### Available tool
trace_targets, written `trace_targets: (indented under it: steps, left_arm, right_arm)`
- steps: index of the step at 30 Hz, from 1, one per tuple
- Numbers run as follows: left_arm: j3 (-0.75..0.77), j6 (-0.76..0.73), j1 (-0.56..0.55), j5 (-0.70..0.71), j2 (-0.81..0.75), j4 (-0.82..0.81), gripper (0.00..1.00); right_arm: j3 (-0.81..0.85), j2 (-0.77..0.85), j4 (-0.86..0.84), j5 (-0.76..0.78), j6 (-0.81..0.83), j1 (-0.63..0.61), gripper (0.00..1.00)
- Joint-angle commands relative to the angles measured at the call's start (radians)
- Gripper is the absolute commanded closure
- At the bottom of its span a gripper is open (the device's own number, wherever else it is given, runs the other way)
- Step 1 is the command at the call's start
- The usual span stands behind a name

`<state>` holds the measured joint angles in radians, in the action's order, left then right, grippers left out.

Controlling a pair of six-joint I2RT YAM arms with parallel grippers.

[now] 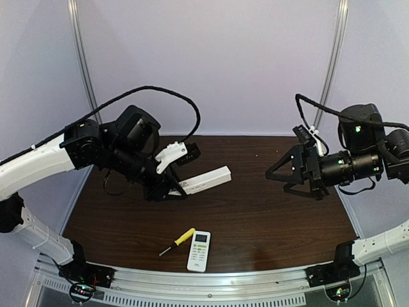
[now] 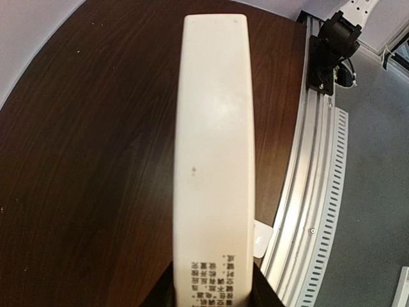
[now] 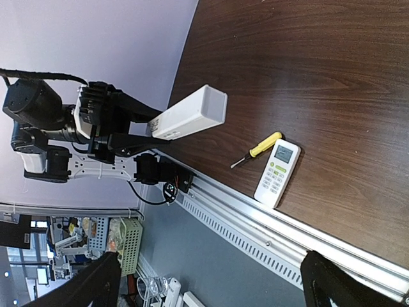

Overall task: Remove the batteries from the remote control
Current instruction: Remove the battery cover from the remote control.

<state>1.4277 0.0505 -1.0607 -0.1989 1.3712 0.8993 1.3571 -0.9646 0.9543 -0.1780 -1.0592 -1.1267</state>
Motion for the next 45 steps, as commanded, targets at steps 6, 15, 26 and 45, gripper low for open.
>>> trace_targets:
  steps: [6,15,26,45]
  left_arm:
    - [-0.026,-0.157,-0.004,0.004,-0.026,-0.022,1.0]
    - [-0.007,-0.227,-0.004,0.039,-0.013,0.026,1.0]
    - [0.022,-0.253,-0.005,0.031,0.018,0.039,1.0]
    - [0.109,-0.275,-0.049,0.065,0.074,0.031,1.0]
  right_arm:
    - [0.015,-0.061,-0.042,-0.14,-0.022,0.027,0.0]
    - [-0.003,-0.115,-0.122,-0.182,-0.034,0.05,0.0]
    - [-0.048,-0.177,-0.226,-0.226,-0.059,0.089,0.0]
    - [-0.048,-0.368,-0.321,-0.298,-0.047,0.164,0.25]
